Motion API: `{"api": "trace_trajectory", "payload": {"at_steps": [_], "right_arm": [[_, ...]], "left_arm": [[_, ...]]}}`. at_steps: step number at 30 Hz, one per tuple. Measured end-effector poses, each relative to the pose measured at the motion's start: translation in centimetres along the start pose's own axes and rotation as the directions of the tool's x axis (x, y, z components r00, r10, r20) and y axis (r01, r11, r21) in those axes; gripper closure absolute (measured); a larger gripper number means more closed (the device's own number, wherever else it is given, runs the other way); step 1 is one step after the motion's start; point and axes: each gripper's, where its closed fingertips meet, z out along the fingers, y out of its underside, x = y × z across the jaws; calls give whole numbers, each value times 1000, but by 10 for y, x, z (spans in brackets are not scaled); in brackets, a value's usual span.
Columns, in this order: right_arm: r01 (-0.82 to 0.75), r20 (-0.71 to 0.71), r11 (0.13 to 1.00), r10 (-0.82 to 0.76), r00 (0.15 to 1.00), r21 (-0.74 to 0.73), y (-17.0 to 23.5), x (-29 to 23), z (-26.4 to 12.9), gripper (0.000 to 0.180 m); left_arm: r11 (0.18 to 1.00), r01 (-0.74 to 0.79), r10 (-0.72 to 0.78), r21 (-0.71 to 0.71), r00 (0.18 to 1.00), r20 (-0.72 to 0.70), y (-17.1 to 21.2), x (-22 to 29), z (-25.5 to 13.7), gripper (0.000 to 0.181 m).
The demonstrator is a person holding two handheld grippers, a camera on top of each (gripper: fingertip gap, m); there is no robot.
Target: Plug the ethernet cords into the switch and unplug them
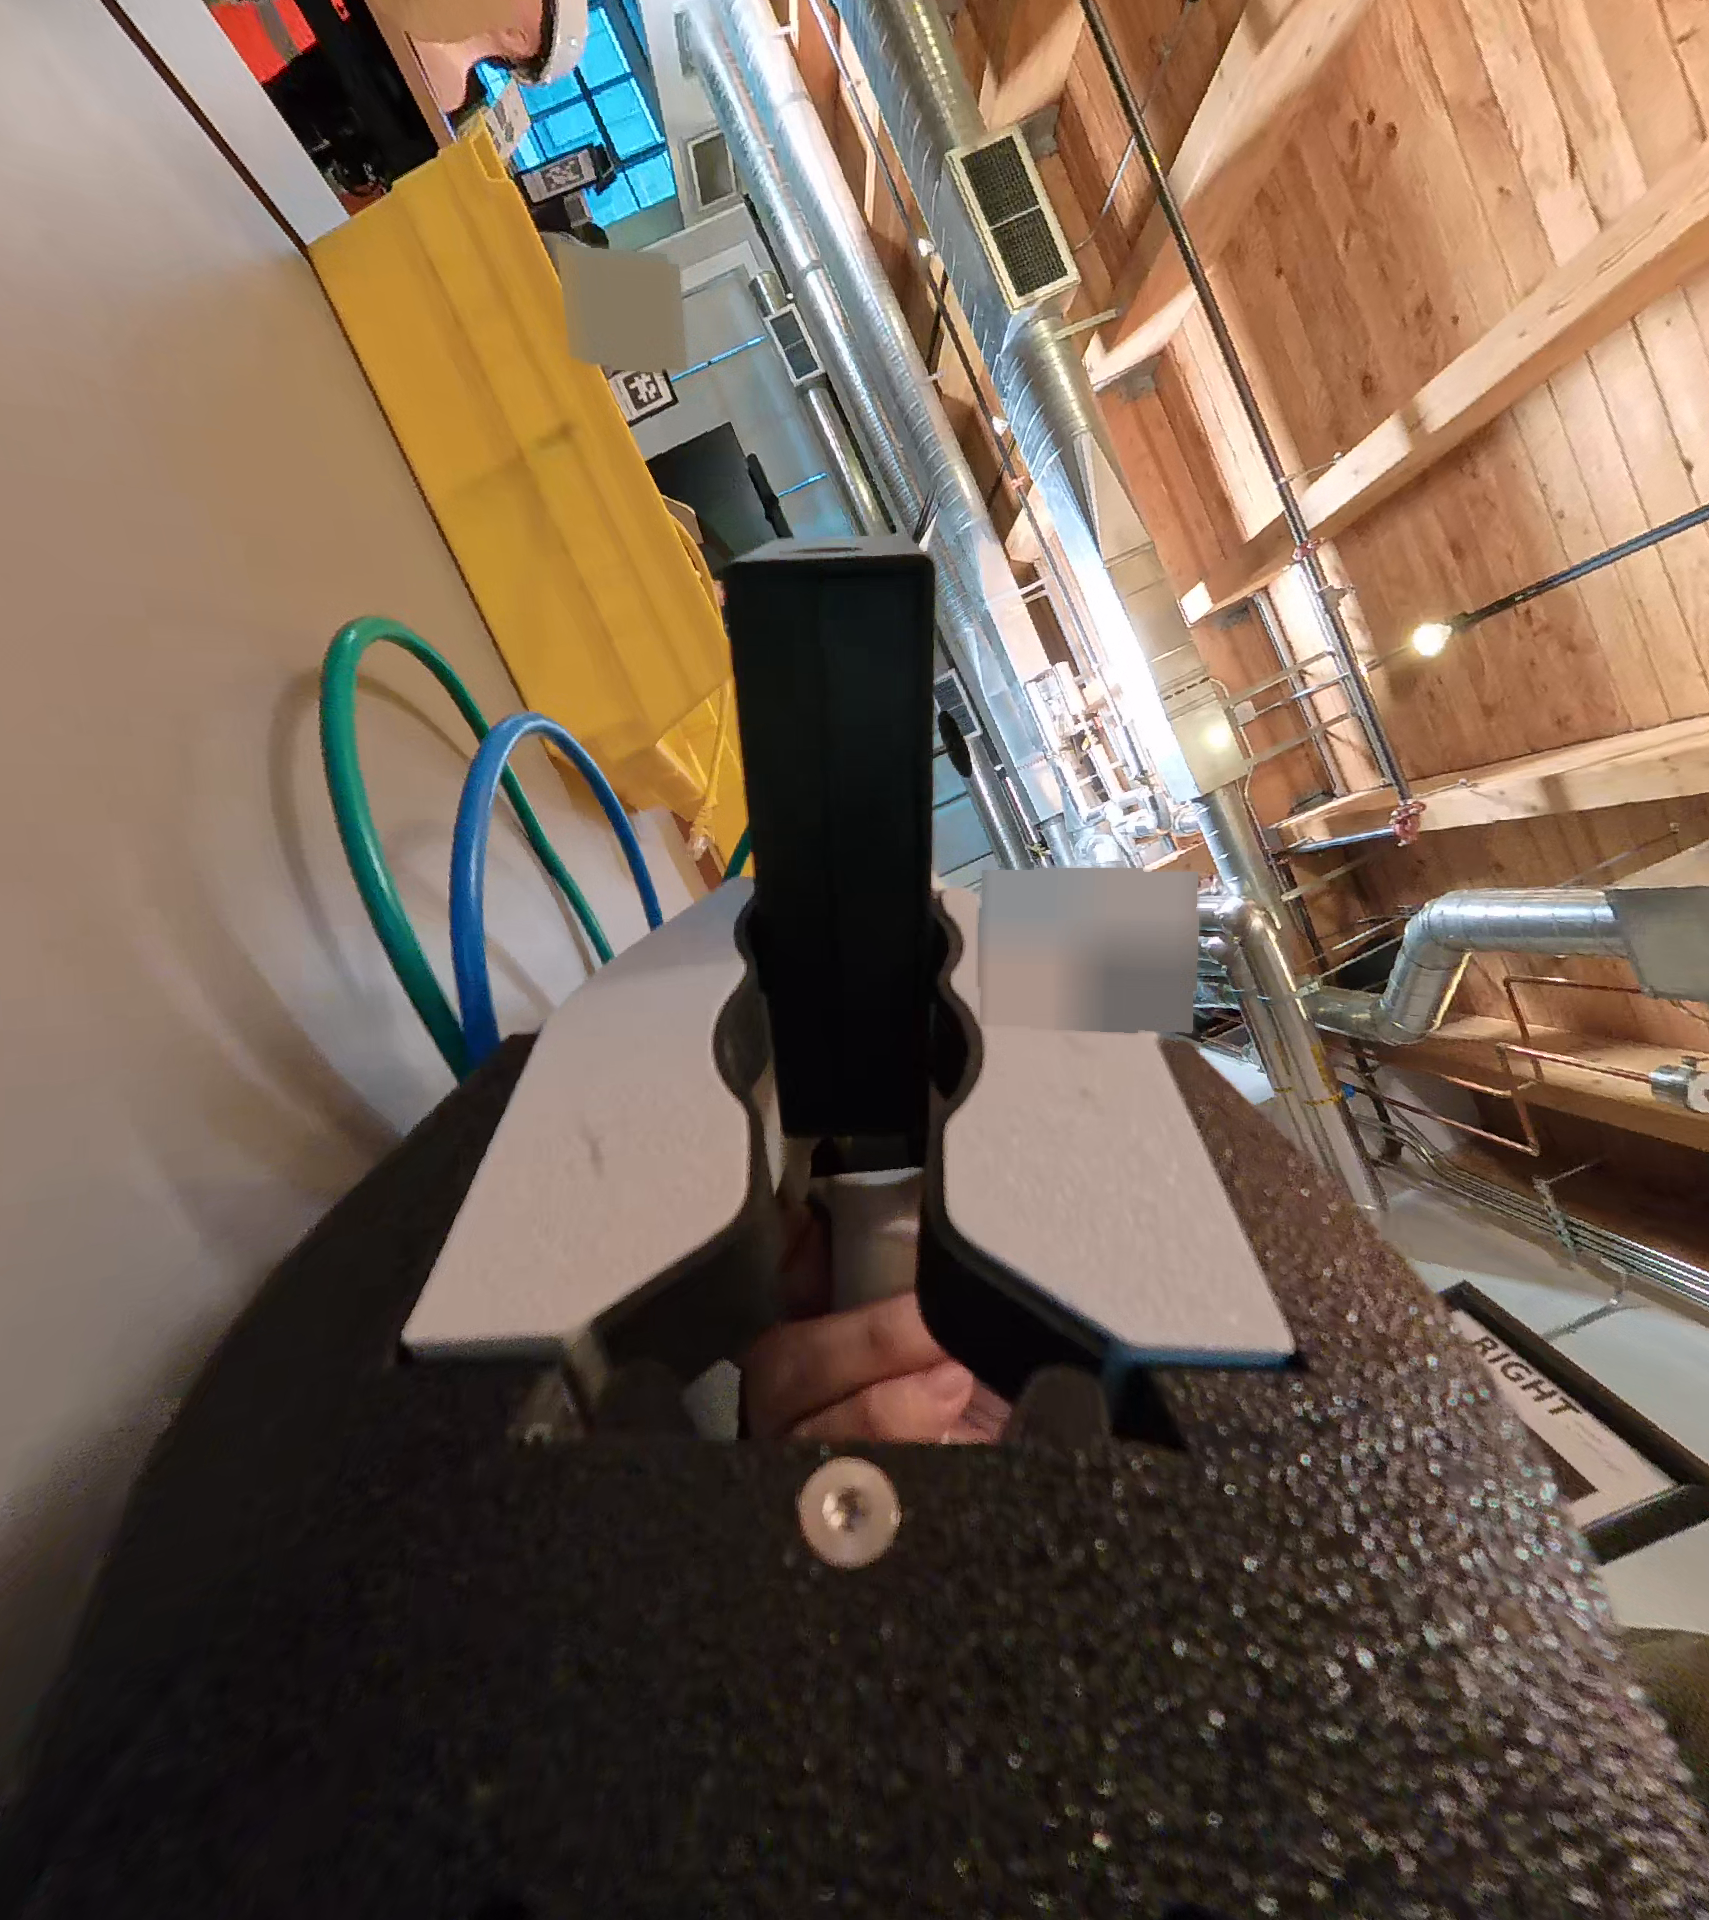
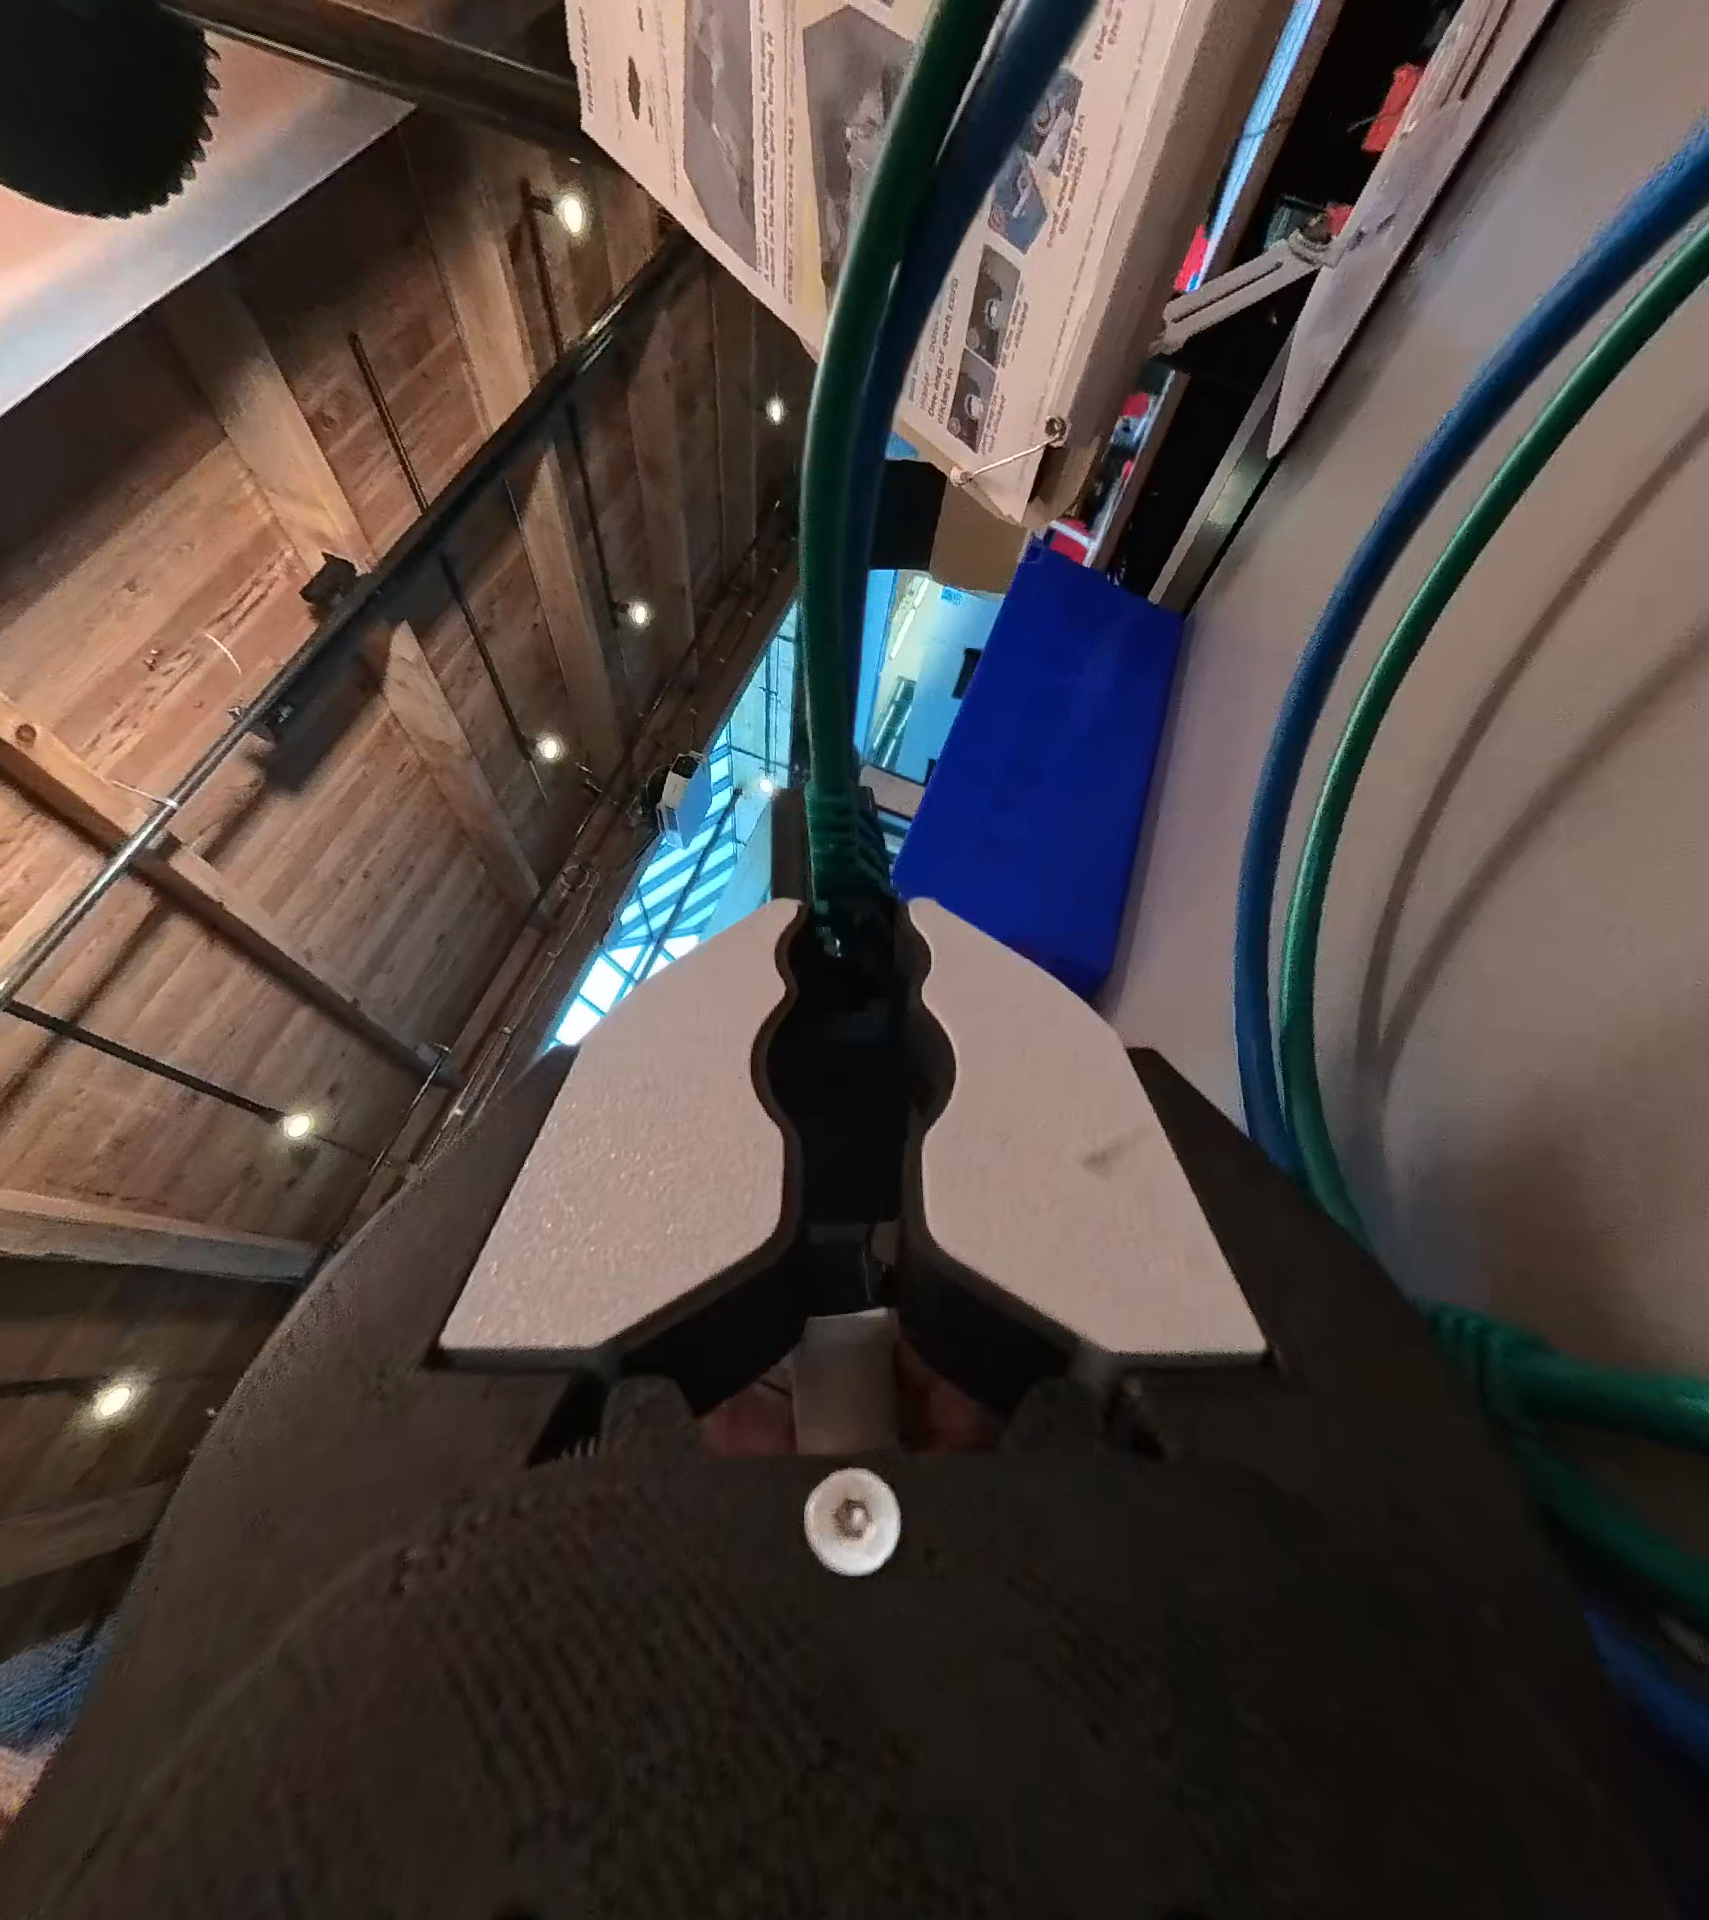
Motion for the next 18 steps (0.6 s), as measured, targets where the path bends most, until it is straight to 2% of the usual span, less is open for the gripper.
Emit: {"api": "trace_trajectory", "payload": {"at_steps": [6,8,13,18], "right_arm": [[2,9,1000,-3,1000,23,-2,-1,-1,166],[46,18,999,-46,999,3,0,-4,-1,166],[45,73,997,-40,997,-62,7,-8,1,167],[71,73,991,-62,995,-118,14,-5,2,168]], "left_arm": [[1000,-10,10,8,1000,-17,2,0,2,154],[999,-31,31,7,999,-40,1,3,1,154],[992,-130,130,-5,991,-28,-9,7,-3,154],[991,-121,119,-48,992,-34,-15,6,-8,149]]}}
